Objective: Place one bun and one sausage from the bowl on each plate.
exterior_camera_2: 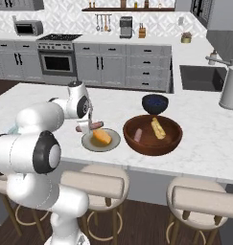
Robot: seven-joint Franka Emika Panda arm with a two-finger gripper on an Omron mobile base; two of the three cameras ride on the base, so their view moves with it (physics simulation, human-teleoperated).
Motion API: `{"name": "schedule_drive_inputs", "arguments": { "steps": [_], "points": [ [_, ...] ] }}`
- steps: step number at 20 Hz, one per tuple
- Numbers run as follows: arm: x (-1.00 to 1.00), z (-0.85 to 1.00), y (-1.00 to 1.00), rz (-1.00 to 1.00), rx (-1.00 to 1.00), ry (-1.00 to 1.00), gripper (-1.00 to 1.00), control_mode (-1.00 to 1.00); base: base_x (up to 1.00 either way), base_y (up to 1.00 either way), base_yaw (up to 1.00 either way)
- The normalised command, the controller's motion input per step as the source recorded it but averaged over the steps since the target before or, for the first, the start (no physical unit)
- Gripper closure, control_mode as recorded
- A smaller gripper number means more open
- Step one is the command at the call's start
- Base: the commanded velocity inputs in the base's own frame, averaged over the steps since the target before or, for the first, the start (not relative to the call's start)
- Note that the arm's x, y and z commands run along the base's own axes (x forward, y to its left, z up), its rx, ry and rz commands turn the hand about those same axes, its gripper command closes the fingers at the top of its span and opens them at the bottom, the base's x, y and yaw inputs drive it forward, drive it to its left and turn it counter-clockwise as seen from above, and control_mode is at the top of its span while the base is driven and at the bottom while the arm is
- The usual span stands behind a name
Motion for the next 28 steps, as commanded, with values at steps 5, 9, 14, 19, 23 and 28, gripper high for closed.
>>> {"name": "schedule_drive_inputs", "arguments": {
  "steps": [5, 9, 14, 19, 23, 28],
  "points": [
    [-0.01, -0.55, 0.14, -0.27, 0.08, 0.16, 1.00, -1.00, 0.00, 0.00, 0.00],
    [0.48, -0.54, -0.05, -0.27, 0.03, 0.02, 1.00, -1.00, 0.00, 0.00, 0.00],
    [0.58, -0.58, 0.00, -0.23, 0.02, 0.00, -1.00, -1.00, 0.00, 0.00, 0.00],
    [0.11, -0.08, -0.01, -0.02, 0.00, -0.01, -1.00, -1.00, 0.00, 0.00, 0.00],
    [0.09, 0.18, -0.21, 0.00, 0.01, -0.06, -1.00, -1.00, 0.00, 0.00, 0.00],
    [-0.08, 0.73, -0.79, -0.16, 0.12, 0.02, -1.00, -1.00, 0.00, 0.00, 0.00]
  ]
}}
